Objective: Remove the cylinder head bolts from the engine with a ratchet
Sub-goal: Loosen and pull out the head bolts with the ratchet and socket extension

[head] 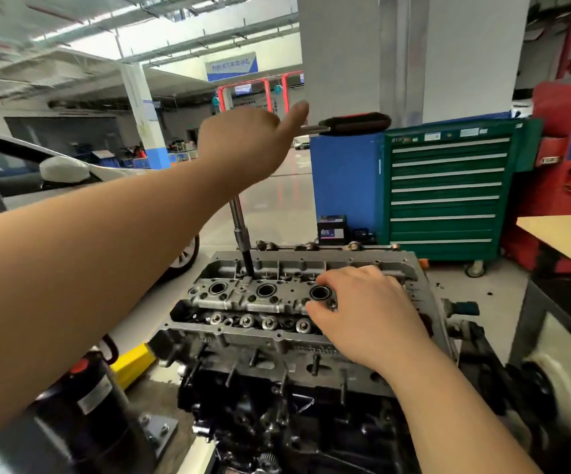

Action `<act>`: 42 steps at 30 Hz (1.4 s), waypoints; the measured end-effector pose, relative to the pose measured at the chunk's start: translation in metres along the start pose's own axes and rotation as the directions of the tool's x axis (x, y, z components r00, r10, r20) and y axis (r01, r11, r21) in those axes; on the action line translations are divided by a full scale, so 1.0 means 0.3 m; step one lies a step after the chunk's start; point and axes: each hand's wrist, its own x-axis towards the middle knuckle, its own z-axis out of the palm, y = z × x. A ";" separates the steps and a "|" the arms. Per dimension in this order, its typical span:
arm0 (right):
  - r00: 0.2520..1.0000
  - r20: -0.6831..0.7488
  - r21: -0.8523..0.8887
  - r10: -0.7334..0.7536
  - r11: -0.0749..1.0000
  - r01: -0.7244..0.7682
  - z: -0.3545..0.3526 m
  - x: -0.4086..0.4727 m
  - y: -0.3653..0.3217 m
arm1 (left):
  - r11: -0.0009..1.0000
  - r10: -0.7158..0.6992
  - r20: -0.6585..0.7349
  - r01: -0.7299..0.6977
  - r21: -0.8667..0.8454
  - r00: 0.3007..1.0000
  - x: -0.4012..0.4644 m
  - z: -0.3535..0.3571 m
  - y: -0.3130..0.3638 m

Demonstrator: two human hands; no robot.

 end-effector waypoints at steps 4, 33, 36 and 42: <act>1.000 0.014 -0.013 -0.004 1.000 0.004 0.008 0.002 0.004 | 0.722 0.106 0.064 -0.032 -0.691 0.992 -0.062 -0.030 -0.113; 1.000 -0.019 -0.026 -0.023 0.999 0.023 0.019 -0.003 -0.001 | 0.928 0.332 0.281 -0.259 -0.267 0.900 0.040 -0.039 -0.187; 1.000 -0.021 -0.022 -0.023 0.999 0.023 0.017 -0.004 0.001 | 0.965 0.101 0.336 -0.174 0.194 0.936 0.093 -0.013 -0.084; 0.999 -0.021 -0.034 -0.028 0.999 0.027 0.020 0.000 0.002 | 0.902 0.250 0.142 -0.177 -0.394 0.958 0.020 -0.022 -0.132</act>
